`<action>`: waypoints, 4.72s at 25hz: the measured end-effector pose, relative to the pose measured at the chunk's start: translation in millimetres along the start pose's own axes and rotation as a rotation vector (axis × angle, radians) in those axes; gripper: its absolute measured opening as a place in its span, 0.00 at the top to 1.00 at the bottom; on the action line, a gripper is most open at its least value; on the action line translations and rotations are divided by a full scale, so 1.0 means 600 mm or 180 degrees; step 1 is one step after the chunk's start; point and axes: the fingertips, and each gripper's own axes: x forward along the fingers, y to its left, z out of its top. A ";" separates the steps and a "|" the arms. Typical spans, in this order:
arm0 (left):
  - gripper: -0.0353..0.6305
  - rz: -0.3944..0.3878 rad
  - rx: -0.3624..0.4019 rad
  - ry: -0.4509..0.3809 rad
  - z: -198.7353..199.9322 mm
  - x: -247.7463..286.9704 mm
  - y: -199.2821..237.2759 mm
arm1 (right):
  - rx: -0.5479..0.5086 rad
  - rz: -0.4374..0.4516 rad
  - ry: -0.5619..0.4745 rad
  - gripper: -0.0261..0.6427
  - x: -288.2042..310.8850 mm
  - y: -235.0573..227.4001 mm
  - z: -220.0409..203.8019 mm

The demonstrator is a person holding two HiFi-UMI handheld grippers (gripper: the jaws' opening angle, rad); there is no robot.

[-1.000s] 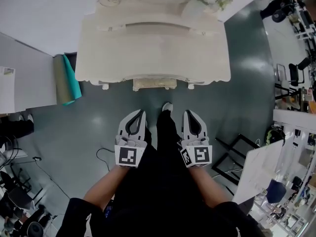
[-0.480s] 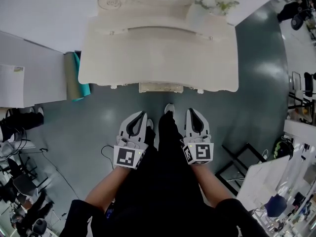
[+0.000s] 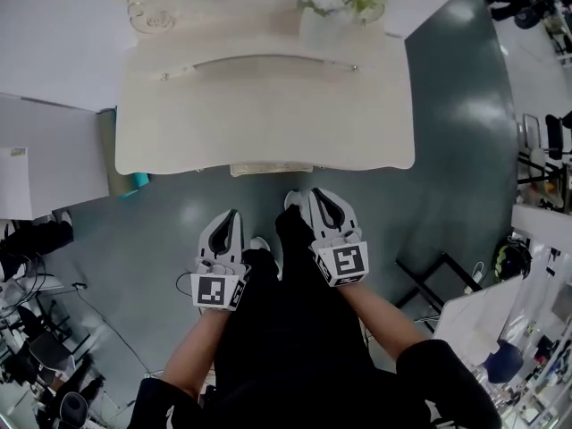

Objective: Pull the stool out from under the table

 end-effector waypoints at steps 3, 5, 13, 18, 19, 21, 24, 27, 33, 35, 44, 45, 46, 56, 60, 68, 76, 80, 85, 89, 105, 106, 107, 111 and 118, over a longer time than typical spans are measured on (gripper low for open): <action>0.93 0.0023 -0.0046 0.0048 -0.033 0.007 0.015 | -0.0050 -0.0034 0.0029 0.93 0.019 -0.012 -0.021; 0.93 0.0043 -0.0063 0.0075 -0.059 0.004 0.033 | -0.0021 -0.0031 0.0098 0.93 0.035 -0.006 -0.053; 0.93 -0.0180 -0.0119 0.0216 -0.203 0.054 0.042 | -0.0236 0.0040 0.0144 0.93 0.072 -0.003 -0.182; 0.92 -0.0284 -0.0043 0.0243 -0.295 0.102 0.072 | -0.0205 0.0142 0.0289 0.93 0.126 -0.009 -0.300; 0.92 -0.0292 -0.0022 0.0275 -0.317 0.107 0.075 | -0.0225 0.0140 0.0321 0.93 0.130 -0.015 -0.323; 0.92 -0.0230 0.0036 0.0336 -0.360 0.118 0.088 | -0.0291 0.0115 0.0383 0.93 0.139 -0.031 -0.366; 0.92 -0.0086 0.0087 0.0473 -0.431 0.126 0.118 | -0.0284 0.0047 0.0495 0.93 0.152 -0.052 -0.436; 0.92 -0.0077 0.0068 0.0608 -0.505 0.139 0.145 | -0.0233 0.0029 0.0594 0.93 0.176 -0.073 -0.506; 0.92 -0.0163 0.0114 0.0749 -0.593 0.176 0.191 | -0.0247 -0.0060 0.0713 0.93 0.218 -0.094 -0.587; 0.92 -0.0122 0.0102 0.0782 -0.608 0.184 0.208 | -0.0242 -0.0053 0.0760 0.93 0.229 -0.093 -0.609; 0.91 -0.0126 0.0147 0.0986 -0.666 0.229 0.239 | -0.0415 0.0040 0.1081 0.90 0.259 -0.146 -0.687; 0.86 -0.0104 0.0150 0.1019 -0.675 0.234 0.243 | -0.0398 0.0052 0.1111 0.83 0.262 -0.153 -0.695; 0.81 -0.0087 0.0155 0.1045 -0.682 0.238 0.245 | -0.0365 0.0050 0.1136 0.81 0.265 -0.162 -0.702; 0.48 0.0040 0.0357 0.1323 -0.768 0.259 0.286 | -0.0215 0.0088 0.1333 0.53 0.290 -0.192 -0.759; 0.42 0.0111 0.0254 0.1406 -0.791 0.268 0.310 | -0.0170 0.0110 0.1292 0.49 0.307 -0.192 -0.760; 0.39 0.0011 0.0195 0.1499 -0.814 0.292 0.317 | -0.0149 0.0116 0.1335 0.45 0.324 -0.204 -0.770; 0.37 -0.0047 0.0035 0.1512 -0.815 0.289 0.324 | 0.0030 0.0266 0.1251 0.45 0.327 -0.198 -0.769; 0.38 -0.0043 -0.0044 0.1622 -0.828 0.287 0.322 | 0.0010 0.0232 0.1270 0.45 0.324 -0.198 -0.782; 0.38 -0.0127 -0.0048 0.1686 -0.834 0.286 0.314 | 0.0059 0.0109 0.1296 0.46 0.314 -0.197 -0.791; 0.38 -0.0179 -0.0032 0.1716 -0.838 0.279 0.307 | 0.0129 0.0019 0.1296 0.46 0.298 -0.192 -0.802; 0.38 -0.0236 -0.0057 0.1811 -0.856 0.209 0.277 | 0.0122 0.0005 0.1415 0.46 0.233 -0.158 -0.821; 0.38 -0.0257 -0.0063 0.1827 -0.860 0.202 0.278 | 0.0128 -0.0004 0.1424 0.46 0.230 -0.153 -0.827; 0.38 -0.0277 -0.0071 0.1845 -0.865 0.194 0.279 | 0.0139 -0.0006 0.1439 0.46 0.227 -0.146 -0.833; 0.38 -0.0326 -0.0061 0.1918 -0.884 0.165 0.275 | 0.0157 0.0011 0.1511 0.46 0.210 -0.128 -0.855; 0.38 -0.0307 -0.0085 0.2012 -0.899 0.091 0.234 | 0.0112 -0.0082 0.1669 0.47 0.129 -0.091 -0.883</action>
